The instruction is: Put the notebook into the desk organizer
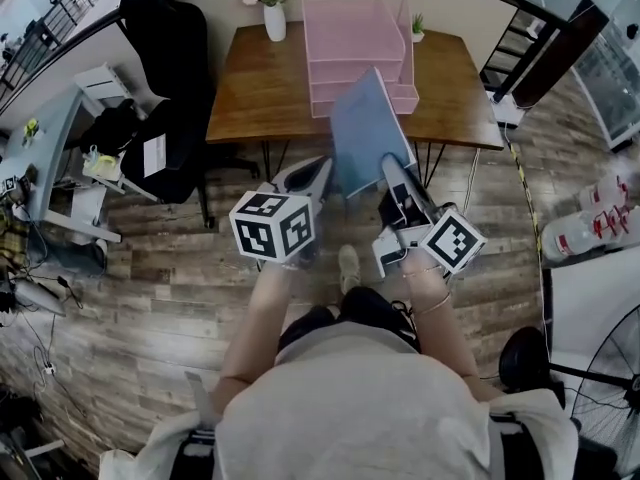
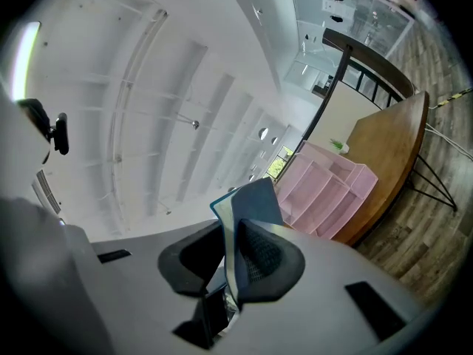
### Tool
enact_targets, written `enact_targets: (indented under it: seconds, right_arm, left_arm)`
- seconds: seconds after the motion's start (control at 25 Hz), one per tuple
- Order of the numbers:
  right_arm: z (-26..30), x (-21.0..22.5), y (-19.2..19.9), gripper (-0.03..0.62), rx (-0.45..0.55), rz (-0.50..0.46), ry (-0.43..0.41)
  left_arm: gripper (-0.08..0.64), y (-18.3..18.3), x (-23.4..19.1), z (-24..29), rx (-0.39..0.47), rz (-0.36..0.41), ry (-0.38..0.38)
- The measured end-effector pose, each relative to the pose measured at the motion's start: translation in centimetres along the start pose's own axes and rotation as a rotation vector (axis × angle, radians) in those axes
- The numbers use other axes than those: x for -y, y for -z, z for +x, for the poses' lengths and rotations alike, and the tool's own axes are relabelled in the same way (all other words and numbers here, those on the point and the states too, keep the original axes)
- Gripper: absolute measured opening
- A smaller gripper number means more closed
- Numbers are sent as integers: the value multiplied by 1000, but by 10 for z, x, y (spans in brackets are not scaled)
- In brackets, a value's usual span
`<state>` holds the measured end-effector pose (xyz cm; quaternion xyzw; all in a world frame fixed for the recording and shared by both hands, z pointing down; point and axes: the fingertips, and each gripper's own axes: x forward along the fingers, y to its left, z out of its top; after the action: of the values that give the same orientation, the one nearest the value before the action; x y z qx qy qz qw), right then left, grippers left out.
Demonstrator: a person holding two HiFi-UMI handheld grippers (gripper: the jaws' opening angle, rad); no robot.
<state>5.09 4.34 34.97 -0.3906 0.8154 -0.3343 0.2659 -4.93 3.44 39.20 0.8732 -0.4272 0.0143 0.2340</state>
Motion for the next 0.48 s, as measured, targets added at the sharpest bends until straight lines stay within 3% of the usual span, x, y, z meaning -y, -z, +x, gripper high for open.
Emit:
enact_targets:
  seconds: [0.48]
  right_arm:
    - [104, 21, -86, 69, 56, -2, -135]
  left_arm:
    - [11, -82, -47, 81, 69, 43, -50]
